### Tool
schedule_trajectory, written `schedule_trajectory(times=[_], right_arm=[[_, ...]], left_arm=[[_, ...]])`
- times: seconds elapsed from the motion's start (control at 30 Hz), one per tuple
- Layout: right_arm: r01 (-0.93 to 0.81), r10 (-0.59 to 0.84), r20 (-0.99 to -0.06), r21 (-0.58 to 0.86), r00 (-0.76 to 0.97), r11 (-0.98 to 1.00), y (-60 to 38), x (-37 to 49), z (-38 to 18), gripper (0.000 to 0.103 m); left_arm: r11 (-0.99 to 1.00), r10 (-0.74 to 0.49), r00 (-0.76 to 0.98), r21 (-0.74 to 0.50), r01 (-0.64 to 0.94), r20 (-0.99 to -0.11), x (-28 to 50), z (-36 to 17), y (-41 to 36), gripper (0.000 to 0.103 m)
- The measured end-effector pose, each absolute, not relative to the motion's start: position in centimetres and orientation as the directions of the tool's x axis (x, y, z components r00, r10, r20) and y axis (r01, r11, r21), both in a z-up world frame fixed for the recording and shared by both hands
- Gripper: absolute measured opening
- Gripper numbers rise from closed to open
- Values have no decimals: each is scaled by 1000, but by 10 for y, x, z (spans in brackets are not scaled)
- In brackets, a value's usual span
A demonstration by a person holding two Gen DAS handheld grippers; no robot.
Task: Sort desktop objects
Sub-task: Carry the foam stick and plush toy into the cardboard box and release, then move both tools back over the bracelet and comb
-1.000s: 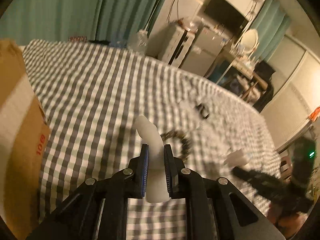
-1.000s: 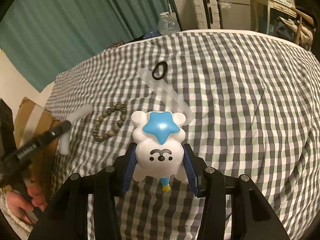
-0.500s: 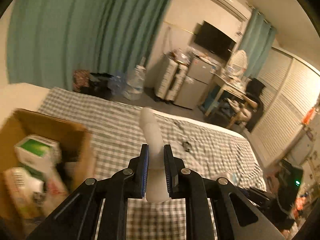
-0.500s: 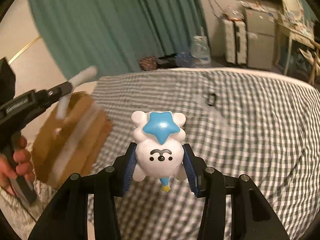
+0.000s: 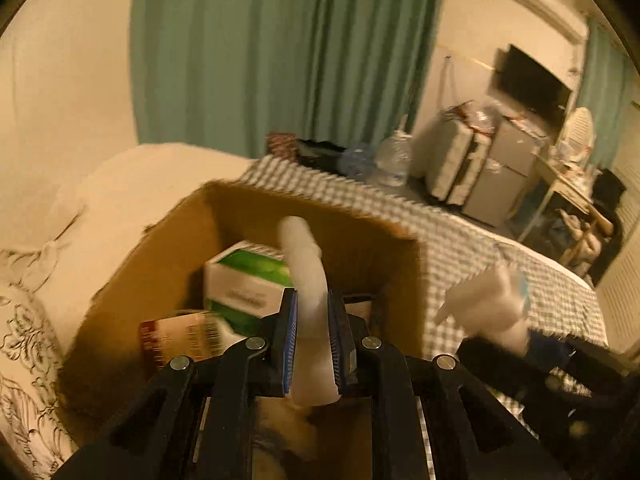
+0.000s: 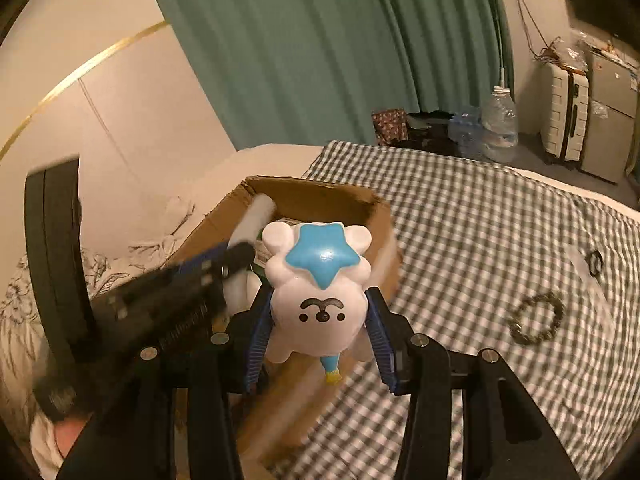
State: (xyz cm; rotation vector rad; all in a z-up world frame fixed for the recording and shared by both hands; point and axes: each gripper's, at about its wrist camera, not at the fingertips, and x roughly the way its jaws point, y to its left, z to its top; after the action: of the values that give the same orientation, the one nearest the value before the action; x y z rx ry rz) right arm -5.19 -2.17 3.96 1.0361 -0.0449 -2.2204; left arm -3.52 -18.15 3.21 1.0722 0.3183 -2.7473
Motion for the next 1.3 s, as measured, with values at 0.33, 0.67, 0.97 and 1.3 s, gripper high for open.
schedule_trajectory(times=[0.33, 0.67, 0.97, 1.3], right_arm=[[545, -602, -603, 306, -523, -780, -19, -61, 51, 81], [305, -292, -547, 70, -785, -950, 137, -59, 57, 93], [181, -81, -665, -83, -742, -980, 227, -69, 17, 95], [196, -155, -698, 22, -699, -980, 265, -126, -45, 95]], left_arm=[[-906, -189, -710, -158, 392, -679, -27, 20, -224, 72], [-954, -133, -782, -135, 268, -609, -14, 54, -149, 102], [-984, 70, -806, -171, 39, -587, -18, 47, -27, 103], [-999, 0, -733, 31, -29, -680, -86, -53, 75, 103]])
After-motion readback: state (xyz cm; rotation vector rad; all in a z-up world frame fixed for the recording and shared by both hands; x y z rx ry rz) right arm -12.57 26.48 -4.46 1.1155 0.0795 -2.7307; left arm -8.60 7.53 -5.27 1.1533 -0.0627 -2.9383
